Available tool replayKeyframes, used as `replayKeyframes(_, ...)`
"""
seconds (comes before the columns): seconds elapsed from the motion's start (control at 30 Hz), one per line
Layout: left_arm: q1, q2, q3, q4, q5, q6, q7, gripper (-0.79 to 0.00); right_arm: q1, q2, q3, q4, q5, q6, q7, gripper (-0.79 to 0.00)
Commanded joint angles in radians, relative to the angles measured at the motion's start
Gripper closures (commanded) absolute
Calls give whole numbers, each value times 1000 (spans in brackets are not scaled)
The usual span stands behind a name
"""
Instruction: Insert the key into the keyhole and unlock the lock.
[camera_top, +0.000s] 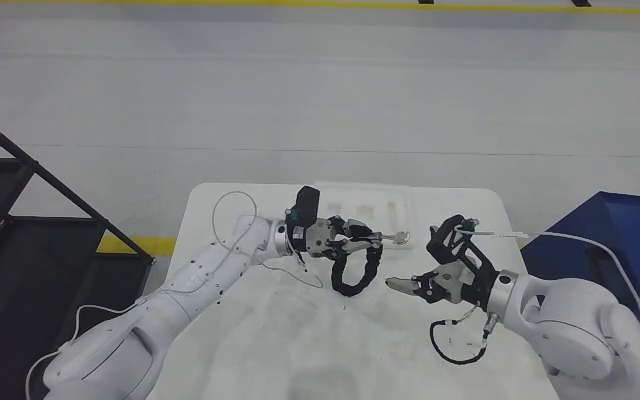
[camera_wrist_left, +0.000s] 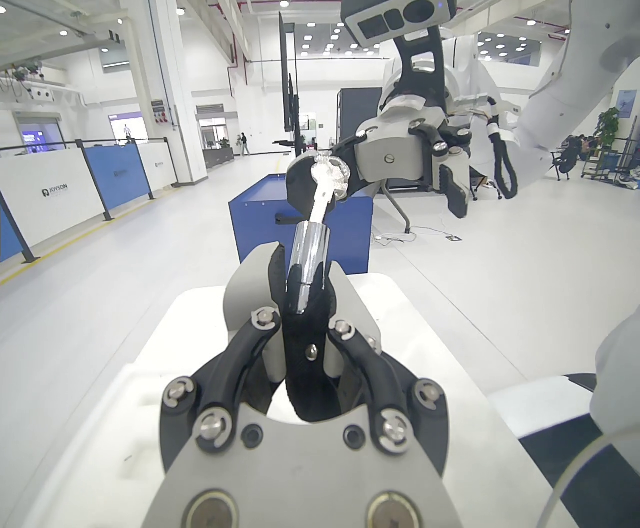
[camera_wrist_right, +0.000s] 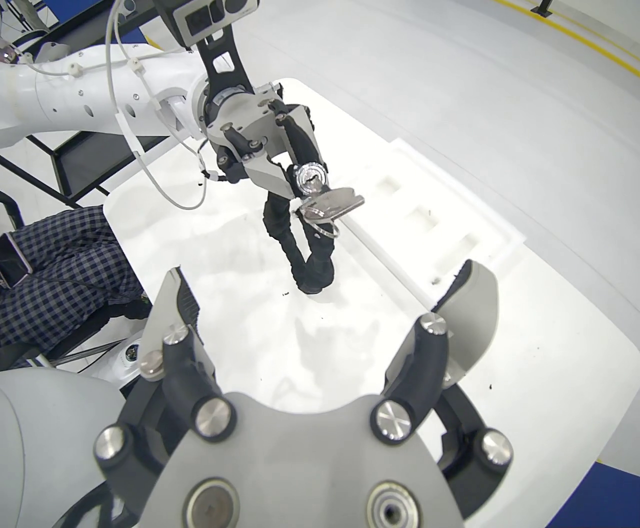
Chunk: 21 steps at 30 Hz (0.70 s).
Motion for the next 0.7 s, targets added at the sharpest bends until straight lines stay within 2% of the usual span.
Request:
replayKeyframes(0.0,6,-2,-1,-4,-23,-1,-43,0,0,0,0,0,0,0,0,-785)
replayKeyframes(0.13,8,-10,3,-13,-84,-1,-136,0,-1,4,-13,-26,-135,-46,-11,-785)
replayKeyframes(0.33,8,-25,2,-15,-173,-1,-234,0,-16,7,-38,-40,-245,-134,-73,-785)
replayKeyframes(0.67,7,-46,-15,-33,-219,-1,-333,0,-26,6,-90,-60,-383,-135,-115,-785)
